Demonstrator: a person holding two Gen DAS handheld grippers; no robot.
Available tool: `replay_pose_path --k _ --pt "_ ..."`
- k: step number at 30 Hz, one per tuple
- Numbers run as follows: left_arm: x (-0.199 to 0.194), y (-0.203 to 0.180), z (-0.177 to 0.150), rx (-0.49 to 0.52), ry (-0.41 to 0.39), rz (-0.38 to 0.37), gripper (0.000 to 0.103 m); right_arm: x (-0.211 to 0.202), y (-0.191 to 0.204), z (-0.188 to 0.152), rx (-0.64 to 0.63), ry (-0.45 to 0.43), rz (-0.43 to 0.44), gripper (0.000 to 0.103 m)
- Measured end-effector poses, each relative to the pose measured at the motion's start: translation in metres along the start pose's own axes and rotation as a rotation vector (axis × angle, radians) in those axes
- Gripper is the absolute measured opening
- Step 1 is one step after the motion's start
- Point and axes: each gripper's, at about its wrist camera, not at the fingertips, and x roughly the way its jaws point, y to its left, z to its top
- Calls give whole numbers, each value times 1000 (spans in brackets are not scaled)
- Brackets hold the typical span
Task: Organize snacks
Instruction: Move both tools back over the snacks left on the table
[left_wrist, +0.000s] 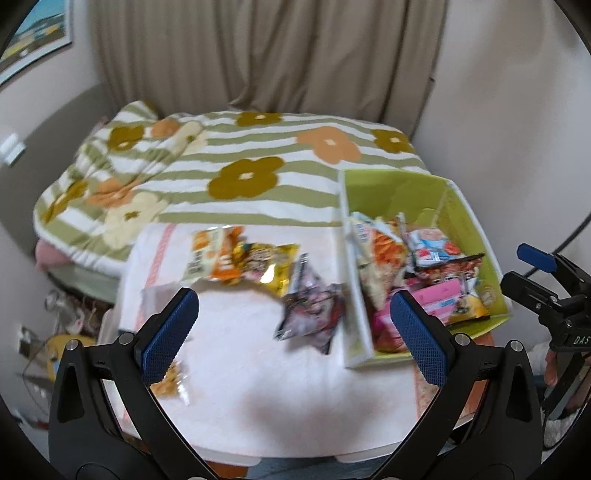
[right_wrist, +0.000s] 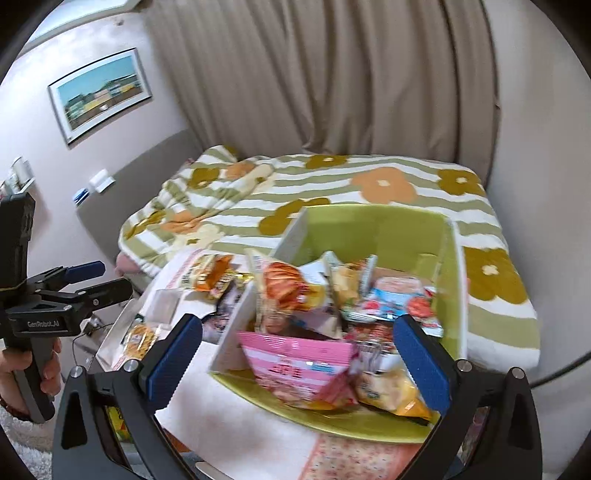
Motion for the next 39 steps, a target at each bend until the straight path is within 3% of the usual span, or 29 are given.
replay_pose_path --k 7,13,28,39 --pt "-15 50 -13 -77 -7 51 102 10 39 6 -61 3 43 103" --pt "-10 97 -18 -112 10 57 102 30 79 15 -113 -7 17 103" --pt "65 211 0 -72 184 -75 102 122 174 48 15 45 -11 103" --pt "126 270 5 -8 340 -147 102 214 209 61 128 131 -55 103"
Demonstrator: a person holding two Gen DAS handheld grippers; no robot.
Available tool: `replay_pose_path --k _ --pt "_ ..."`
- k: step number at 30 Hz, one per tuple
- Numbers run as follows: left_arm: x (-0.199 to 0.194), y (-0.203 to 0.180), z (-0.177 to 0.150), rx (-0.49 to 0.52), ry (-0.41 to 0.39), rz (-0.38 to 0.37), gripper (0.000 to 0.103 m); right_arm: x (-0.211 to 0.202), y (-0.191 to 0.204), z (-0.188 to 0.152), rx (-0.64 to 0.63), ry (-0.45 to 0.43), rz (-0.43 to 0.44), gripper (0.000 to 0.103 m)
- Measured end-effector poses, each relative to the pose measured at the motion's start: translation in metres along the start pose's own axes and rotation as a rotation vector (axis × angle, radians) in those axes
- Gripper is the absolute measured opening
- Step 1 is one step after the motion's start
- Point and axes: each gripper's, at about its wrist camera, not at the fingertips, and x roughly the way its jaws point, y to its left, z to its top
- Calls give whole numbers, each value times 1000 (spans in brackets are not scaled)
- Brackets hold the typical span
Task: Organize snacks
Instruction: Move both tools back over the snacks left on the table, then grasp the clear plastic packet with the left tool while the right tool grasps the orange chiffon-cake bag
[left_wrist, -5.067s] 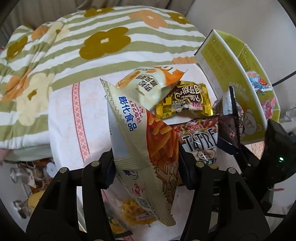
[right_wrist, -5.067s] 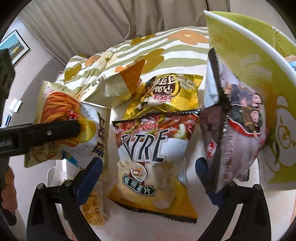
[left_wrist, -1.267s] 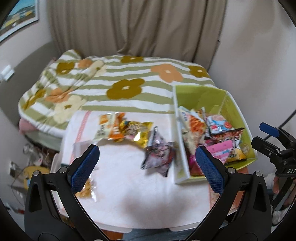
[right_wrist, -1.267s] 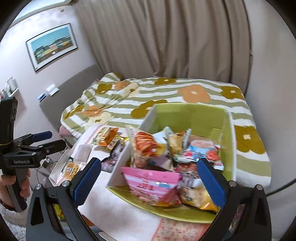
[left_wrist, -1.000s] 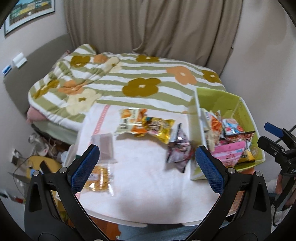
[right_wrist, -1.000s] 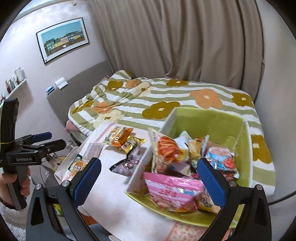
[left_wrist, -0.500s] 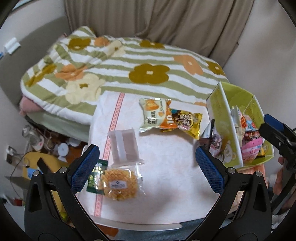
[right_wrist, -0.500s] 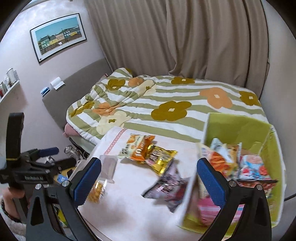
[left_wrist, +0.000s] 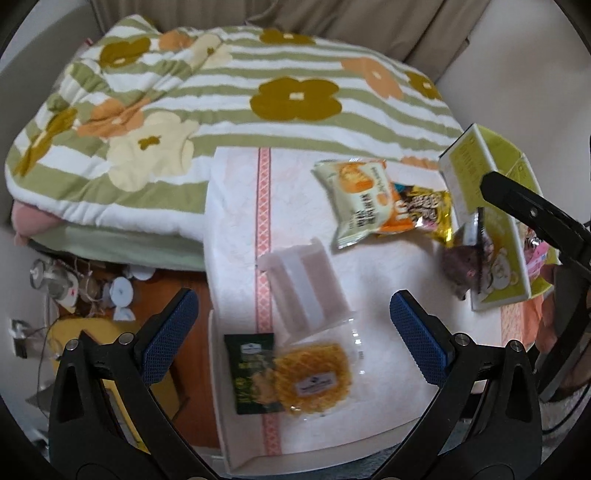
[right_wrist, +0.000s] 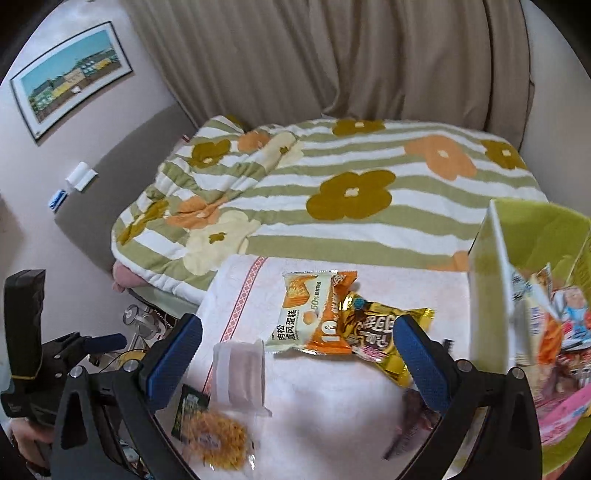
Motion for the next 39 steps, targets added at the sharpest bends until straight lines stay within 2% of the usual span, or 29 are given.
replay_pose_path --k 5,14,21,28,33,39 --pt "27 10 4 -9 66 -26 102 31 1 5 55 61 -12 103" --pt "78 -2 -1 -64 154 -32 102 78 -4 15 42 161 -29 103" --pt "123 -19 -10 -76 213 37 85 112 -15 14 21 219 -28 103" --pt "139 -23 -8 -92 215 80 82 134 -18 14 -14 257 -40 103" --pt "139 -28 -3 -71 200 121 70 146 -20 13 -16 282 -35 103" --pt "137 -22 -3 -64 193 99 64 158 -18 11 -23 299 -34 103"
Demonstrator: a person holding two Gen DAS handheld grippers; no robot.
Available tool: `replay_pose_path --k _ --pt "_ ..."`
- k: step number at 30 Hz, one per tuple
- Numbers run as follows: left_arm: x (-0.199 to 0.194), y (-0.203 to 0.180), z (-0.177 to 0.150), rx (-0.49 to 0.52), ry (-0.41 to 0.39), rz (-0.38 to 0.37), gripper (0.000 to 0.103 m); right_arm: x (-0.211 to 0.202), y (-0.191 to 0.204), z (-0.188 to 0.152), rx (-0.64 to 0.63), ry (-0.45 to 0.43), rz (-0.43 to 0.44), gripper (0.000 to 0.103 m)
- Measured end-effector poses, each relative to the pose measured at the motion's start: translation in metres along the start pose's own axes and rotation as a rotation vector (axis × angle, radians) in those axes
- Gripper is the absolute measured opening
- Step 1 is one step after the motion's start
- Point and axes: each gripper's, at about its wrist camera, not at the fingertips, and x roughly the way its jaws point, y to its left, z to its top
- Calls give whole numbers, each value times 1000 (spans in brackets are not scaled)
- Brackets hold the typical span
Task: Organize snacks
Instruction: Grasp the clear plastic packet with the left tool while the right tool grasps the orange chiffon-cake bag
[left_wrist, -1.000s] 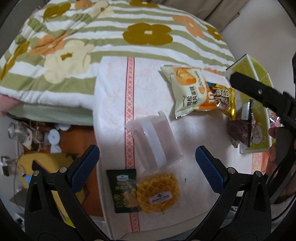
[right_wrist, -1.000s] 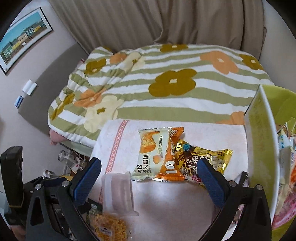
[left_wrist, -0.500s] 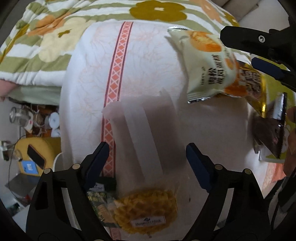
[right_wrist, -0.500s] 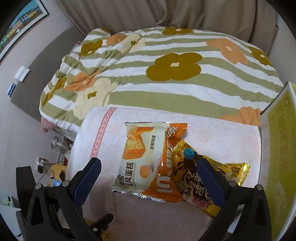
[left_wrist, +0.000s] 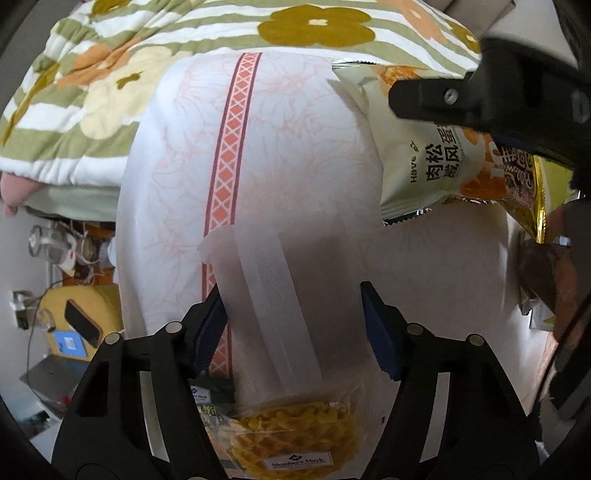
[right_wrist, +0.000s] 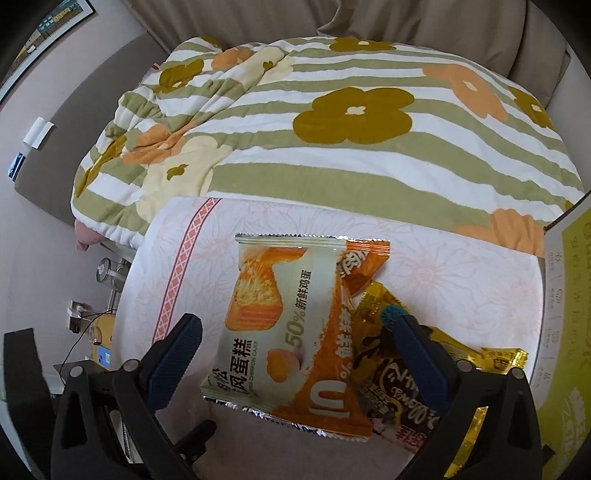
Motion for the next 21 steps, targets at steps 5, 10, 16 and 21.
replay_pose_path --k 5,10,16,21 --pt "-3 8 0 -37 4 -17 63 10 4 2 -19 5 -12 101" --pt "-6 17 -1 -55 7 -10 63 22 6 5 -23 18 -15 86" --pt "-17 23 1 -55 -16 -5 63 25 13 4 -53 4 -28 63" --pt "-33 26 4 -42 -52 -5 63 9 14 0 -28 -26 -5 62"
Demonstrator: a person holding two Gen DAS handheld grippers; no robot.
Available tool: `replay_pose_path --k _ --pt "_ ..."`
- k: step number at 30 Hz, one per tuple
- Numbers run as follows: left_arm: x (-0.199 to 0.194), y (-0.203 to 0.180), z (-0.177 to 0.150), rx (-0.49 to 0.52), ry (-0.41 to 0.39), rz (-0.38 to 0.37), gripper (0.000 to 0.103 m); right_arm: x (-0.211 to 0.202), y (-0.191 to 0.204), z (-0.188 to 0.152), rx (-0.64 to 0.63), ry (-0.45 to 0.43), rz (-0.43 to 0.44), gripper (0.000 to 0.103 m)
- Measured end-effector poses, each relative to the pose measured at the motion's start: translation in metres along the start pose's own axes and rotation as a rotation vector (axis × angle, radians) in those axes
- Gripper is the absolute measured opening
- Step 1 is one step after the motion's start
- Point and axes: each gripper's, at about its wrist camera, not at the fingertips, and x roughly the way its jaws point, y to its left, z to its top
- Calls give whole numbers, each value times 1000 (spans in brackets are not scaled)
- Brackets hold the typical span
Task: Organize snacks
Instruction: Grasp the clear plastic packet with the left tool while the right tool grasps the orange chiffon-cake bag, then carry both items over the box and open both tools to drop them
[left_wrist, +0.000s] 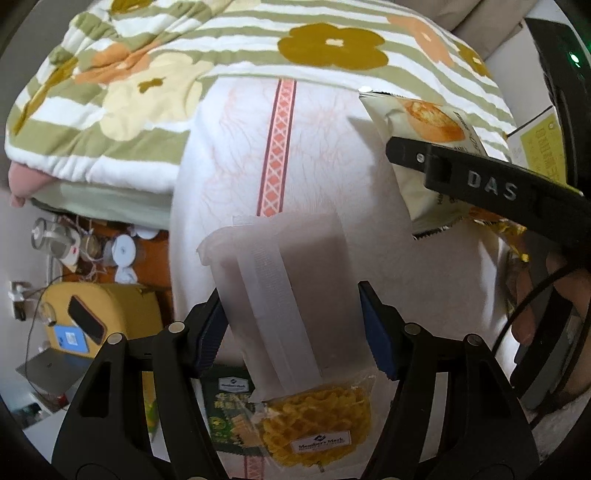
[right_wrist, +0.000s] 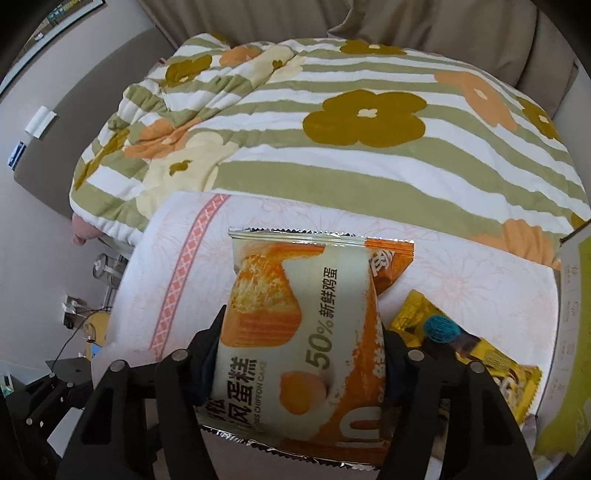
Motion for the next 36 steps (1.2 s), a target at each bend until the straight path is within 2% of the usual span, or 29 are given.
replay_pose_path --k 6,10,17,21,26,36 --pt "-30 -3 2 39 -56 -12 63 -48 1 -4 26 -86 4 62" --pt "-62 -13 7 92 -128 -18 63 -87 1 -10 50 -155 -4 62" --pt "-110 -42 17 191 -225 -85 63 -157 -9 -28 131 -264 -48 62" --pt "-133 -73 25 248 -269 -102 63 -191 -25 -39 168 -314 -72 62" --pt "-156 -130 29 289 -326 -124 63 -229 -63 -55 203 -370 -88 62" --pt "-160 -265 27 252 -365 -208 63 -294 -181 -87 187 -434 -106 62"
